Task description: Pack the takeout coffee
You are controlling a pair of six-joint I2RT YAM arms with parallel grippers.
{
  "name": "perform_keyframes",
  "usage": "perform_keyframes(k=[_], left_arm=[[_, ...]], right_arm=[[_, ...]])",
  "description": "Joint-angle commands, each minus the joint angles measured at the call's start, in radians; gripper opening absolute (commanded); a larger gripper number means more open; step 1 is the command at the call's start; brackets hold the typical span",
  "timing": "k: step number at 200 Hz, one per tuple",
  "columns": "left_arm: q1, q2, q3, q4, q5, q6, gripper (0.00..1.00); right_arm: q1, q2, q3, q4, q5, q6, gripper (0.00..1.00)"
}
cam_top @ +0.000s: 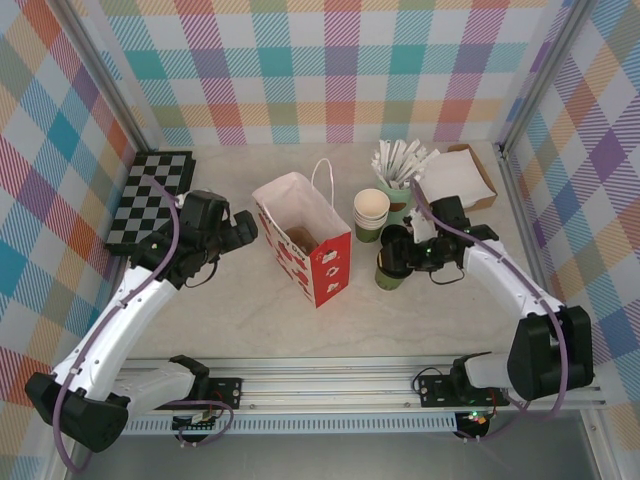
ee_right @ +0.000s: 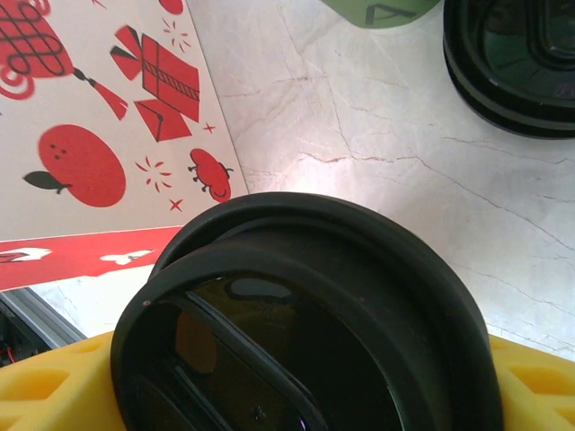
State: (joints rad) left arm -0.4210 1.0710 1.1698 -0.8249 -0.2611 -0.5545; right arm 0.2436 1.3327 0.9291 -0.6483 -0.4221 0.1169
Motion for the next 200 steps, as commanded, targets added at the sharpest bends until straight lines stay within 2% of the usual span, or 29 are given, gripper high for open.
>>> perform_keyframes(k=[1, 84, 120, 140, 200], left_arm=[[0.015, -0.029, 0.004, 0.029, 0.014, 0.021, 1.0], [0.014, -0.003, 0.0, 0.03, 0.027, 0.016, 1.0], [0.014, 0.009, 0.018, 0.027, 0.033, 0.017, 1.0], [0.014, 0.007, 0.019, 0.018, 0.028, 0.021, 1.0], [0.014, -0.002, 0.005, 0.006, -0.004, 0.002, 1.0]], right_arm=[[0.028, 0.03, 0.014, -0.004, -0.046, -0.051, 0.77], [0.124, 0.094, 0.008, -0.013, 0.042, -0.082, 0.82], [0.139, 0.049, 0.02, -0.04, 0.053, -0.057, 0.98], [0.138, 0.007, 0.023, -0.055, 0.067, 0.003, 1.0], [0.156, -0.02, 0.07, -0.151, 0.166, 0.34, 1.0]])
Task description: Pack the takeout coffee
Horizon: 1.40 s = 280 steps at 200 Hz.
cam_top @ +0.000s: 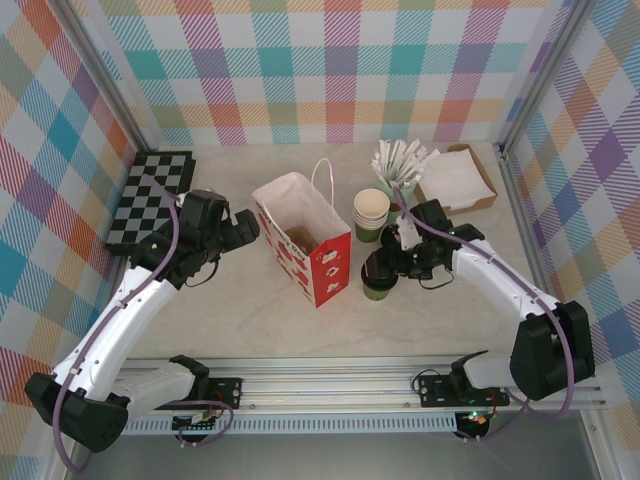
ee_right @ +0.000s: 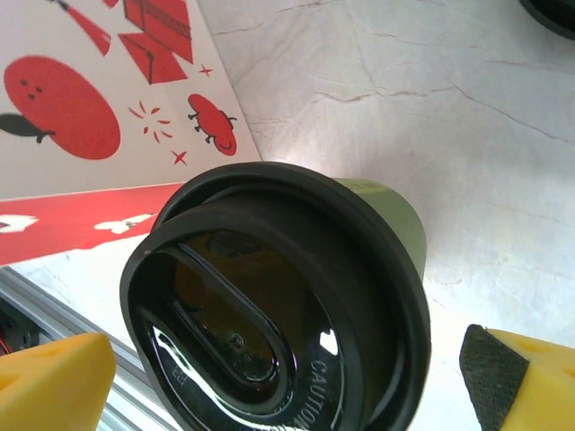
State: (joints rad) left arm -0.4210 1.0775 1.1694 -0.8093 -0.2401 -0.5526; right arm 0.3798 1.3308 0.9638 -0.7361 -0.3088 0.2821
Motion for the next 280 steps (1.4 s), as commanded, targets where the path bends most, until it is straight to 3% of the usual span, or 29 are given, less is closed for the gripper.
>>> perform_keyframes(k=[1, 31, 66, 104, 152, 180, 280], left_arm=[[0.014, -0.007, 0.005, -0.009, -0.027, 0.0, 1.0], [0.014, 0.003, 0.006, -0.017, -0.066, -0.013, 1.0], [0.014, -0.005, -0.008, -0.022, -0.085, -0.005, 1.0], [0.014, -0.021, -0.029, -0.037, -0.113, 0.002, 1.0], [0.014, -0.058, -0.086, 0.045, -0.038, 0.042, 1.0], [0.015, -0.089, -0.115, 0.077, -0.05, 0.063, 1.0], [0.014, -0.086, -0.132, 0.113, -0.05, 0.141, 1.0]], right_arm=[[0.02, -0.017, 0.037, -0.063, 0.055, 0.179, 1.0], [0.042, -0.009, 0.088, -0.089, 0.09, 0.287, 1.0], [0.072, 0.013, 0.132, -0.115, 0.07, 0.258, 1.0], [0.128, 0.06, 0.19, -0.223, 0.255, 0.306, 1.0], [0.194, 0.135, 0.254, -0.261, 0.283, 0.305, 1.0], [0.208, 0.156, 0.278, -0.292, 0.355, 0.331, 1.0], [0.231, 0.226, 0.328, -0.318, 0.34, 0.32, 1.0]])
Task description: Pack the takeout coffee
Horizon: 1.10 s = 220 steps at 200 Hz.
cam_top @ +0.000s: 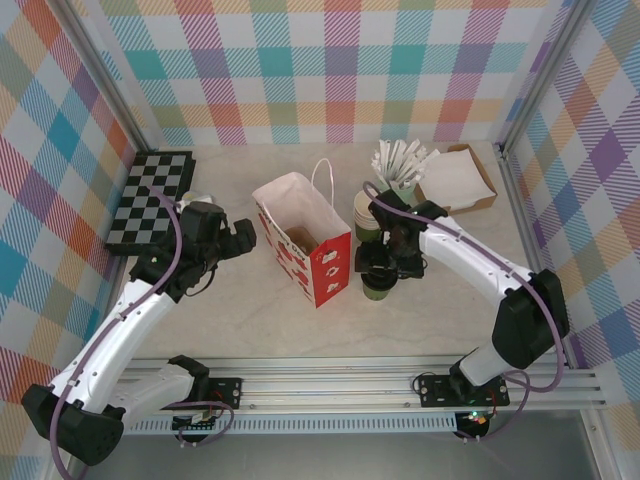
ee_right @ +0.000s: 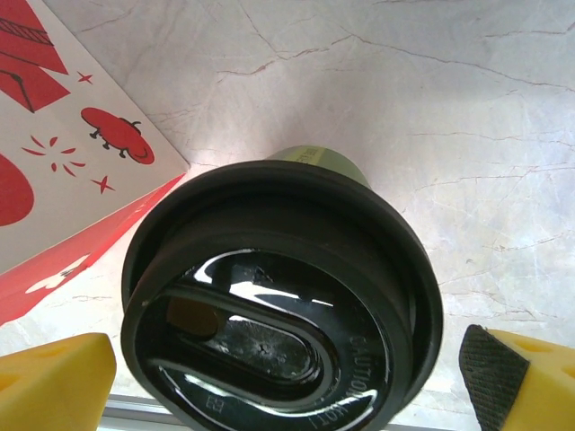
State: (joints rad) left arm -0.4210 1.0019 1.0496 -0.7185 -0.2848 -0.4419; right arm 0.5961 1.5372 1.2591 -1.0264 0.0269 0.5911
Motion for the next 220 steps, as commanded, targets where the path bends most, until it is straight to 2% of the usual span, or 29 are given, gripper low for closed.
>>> perform_keyframes(k=[1, 72, 115, 220], left_arm=[[0.014, -0.011, -0.011, 0.022, -0.006, 0.031, 1.0], [0.014, -0.008, -0.032, 0.019, -0.013, 0.04, 1.0], [0.014, 0.008, -0.024, -0.01, -0.025, 0.04, 1.0], [0.014, 0.021, -0.025, -0.022, -0.039, 0.037, 1.0]], right_arm=[[0.014, 0.02, 0.033, -0.028, 0.004, 0.011, 1.0], [0.02, 0.061, 0.048, -0.046, 0.022, 0.028, 1.0], [0.036, 0.083, 0.069, -0.092, 0.09, 0.058, 1.0], [0.062, 0.127, 0.076, -0.084, 0.082, 0.06, 1.0]])
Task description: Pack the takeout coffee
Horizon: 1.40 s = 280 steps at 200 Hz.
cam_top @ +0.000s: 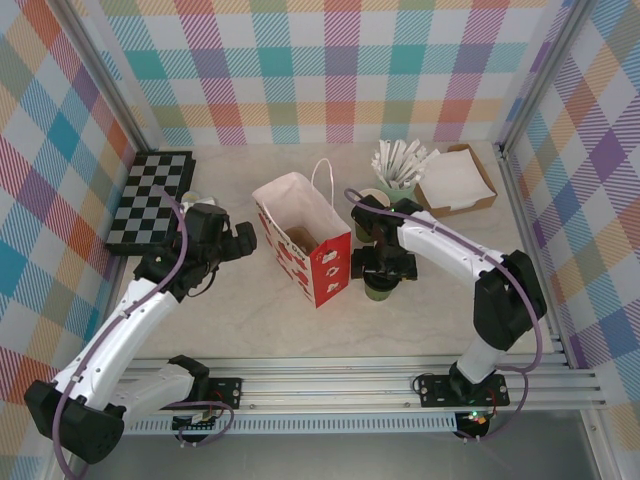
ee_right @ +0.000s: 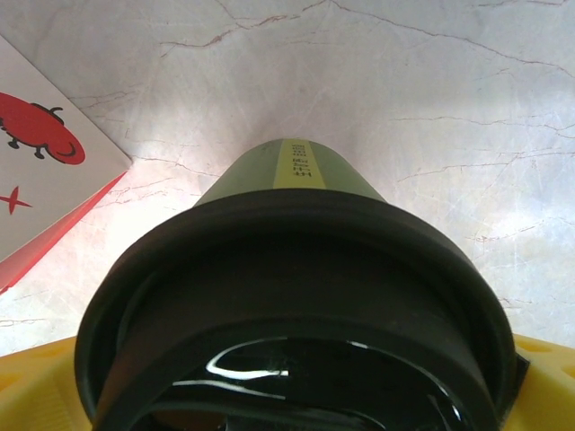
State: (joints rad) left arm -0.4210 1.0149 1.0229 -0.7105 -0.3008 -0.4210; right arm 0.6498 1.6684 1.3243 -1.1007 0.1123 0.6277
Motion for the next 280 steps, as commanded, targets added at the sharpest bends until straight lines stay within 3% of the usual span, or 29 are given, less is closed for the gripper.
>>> perform_keyframes(k=[1, 101, 163, 200, 236, 280], left_arm=[[0.014, 0.008, 0.001, -0.03, -0.023, 0.016, 1.0], [0.014, 0.032, 0.04, -0.05, -0.02, 0.028, 1.0], [0.015, 0.009, 0.071, -0.083, 0.024, -0.07, 1.0], [0.014, -0.005, 0.065, -0.089, 0.018, -0.078, 1.0], [0.014, -0.006, 0.066, -0.086, 0.031, -0.078, 1.0], [0.014, 0.001, 0.077, -0.09, 0.003, -0.103, 1.0]], right_arm=[[0.008, -0.004, 0.01, -0.008, -0.004, 0.024, 1.0], [0.008, 0.008, 0.006, -0.011, 0.014, 0.027, 0.98], [0.011, 0.001, -0.014, -0.013, 0.028, 0.022, 0.97], [0.011, -0.003, -0.039, -0.009, 0.03, 0.014, 0.92], [0.011, -0.035, -0.05, 0.008, 0.016, 0.01, 0.79], [0.011, -0.093, -0.046, -0.011, 0.016, -0.016, 0.78]])
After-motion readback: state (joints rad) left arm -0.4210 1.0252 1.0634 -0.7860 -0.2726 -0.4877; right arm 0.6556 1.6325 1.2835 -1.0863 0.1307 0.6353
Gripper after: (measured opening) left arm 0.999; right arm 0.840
